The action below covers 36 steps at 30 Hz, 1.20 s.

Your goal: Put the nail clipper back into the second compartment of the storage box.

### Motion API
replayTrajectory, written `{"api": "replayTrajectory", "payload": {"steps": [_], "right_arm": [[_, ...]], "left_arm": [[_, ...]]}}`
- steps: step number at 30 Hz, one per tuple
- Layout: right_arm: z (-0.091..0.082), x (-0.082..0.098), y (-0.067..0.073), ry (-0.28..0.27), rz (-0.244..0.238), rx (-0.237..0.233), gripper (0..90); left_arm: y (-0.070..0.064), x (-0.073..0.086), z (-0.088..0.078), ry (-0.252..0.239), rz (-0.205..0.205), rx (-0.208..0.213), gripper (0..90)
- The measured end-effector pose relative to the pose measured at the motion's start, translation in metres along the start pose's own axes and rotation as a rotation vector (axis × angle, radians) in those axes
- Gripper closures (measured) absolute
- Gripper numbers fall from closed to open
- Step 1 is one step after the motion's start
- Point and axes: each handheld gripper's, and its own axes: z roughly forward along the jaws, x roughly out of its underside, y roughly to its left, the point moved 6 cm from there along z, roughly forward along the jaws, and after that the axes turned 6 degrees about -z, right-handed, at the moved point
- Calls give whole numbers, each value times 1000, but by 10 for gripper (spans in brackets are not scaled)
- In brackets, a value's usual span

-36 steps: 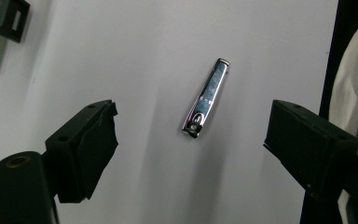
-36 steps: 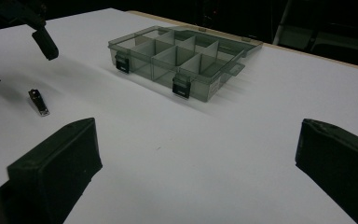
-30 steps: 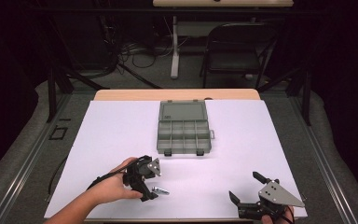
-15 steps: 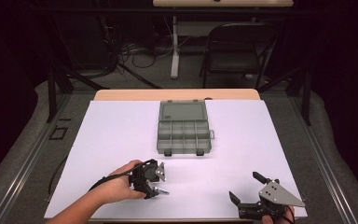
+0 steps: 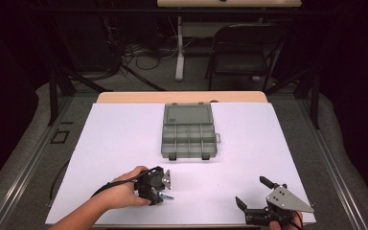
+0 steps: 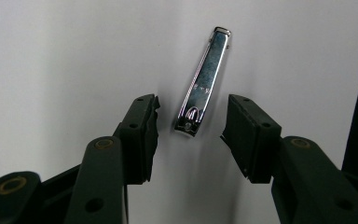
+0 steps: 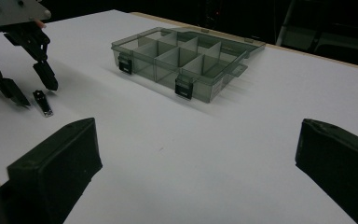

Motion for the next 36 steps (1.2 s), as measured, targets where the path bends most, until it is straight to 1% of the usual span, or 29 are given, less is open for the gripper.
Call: {"api": "replayTrajectory", "payload": {"steps": [1,2,6,7,8,13,15,16,18,21,22,23,24,26,27,29,31,32,33,35,36], "right_arm": [[0,0,0,0,1,0,0],[0,0,0,0,0,0,0],[0,0,0,1,1,-1,0],[0,0,0,1,2,0,0],[1,0,0,-11,4,3,0],[1,0,0,-6,3,0,0],[0,0,0,3,0,-5,0],[1,0,0,-2,1,-3,0],[1,0,0,-2,2,-4,0],[0,0,0,-1,1,-4,0],[0,0,-1,0,3,-1,0],[0,0,-1,0,3,-1,0],[0,1,-1,1,2,-1,0],[-1,1,-1,1,2,0,0],[-1,1,-1,2,1,0,0],[-1,1,-2,8,0,1,0],[0,0,-1,-2,1,0,0],[-1,0,-1,0,2,1,0],[-1,0,-1,-3,3,1,0],[-1,1,-2,3,4,2,0],[-1,1,-2,4,3,1,0]], "left_arm": [[0,0,0,1,-2,18,561],[0,-1,0,-4,-3,17,587],[-1,-2,1,-3,-1,21,616],[-1,-2,0,3,-6,31,625],[-1,-2,0,8,-7,31,640],[-2,-3,1,9,-12,39,655],[-2,-4,1,23,-10,47,672],[-2,-4,1,27,-11,46,680],[-1,-5,1,29,-18,46,720],[0,-6,1,32,-28,48,740],[0,-6,1,33,-33,60,772],[0,-6,1,41,-35,60,772],[0,-6,1,46,-43,51,782],[0,-6,1,50,-51,49,790],[0,-7,1,46,-58,62,790],[1,-7,1,51,-79,73,791],[2,-7,2,48,-103,64,791],[2,-7,1,52,-109,78,791],[2,-7,1,57,-119,75,792],[3,-8,1,47,-130,77,792],[4,-8,1,47,-146,87,792]]}}
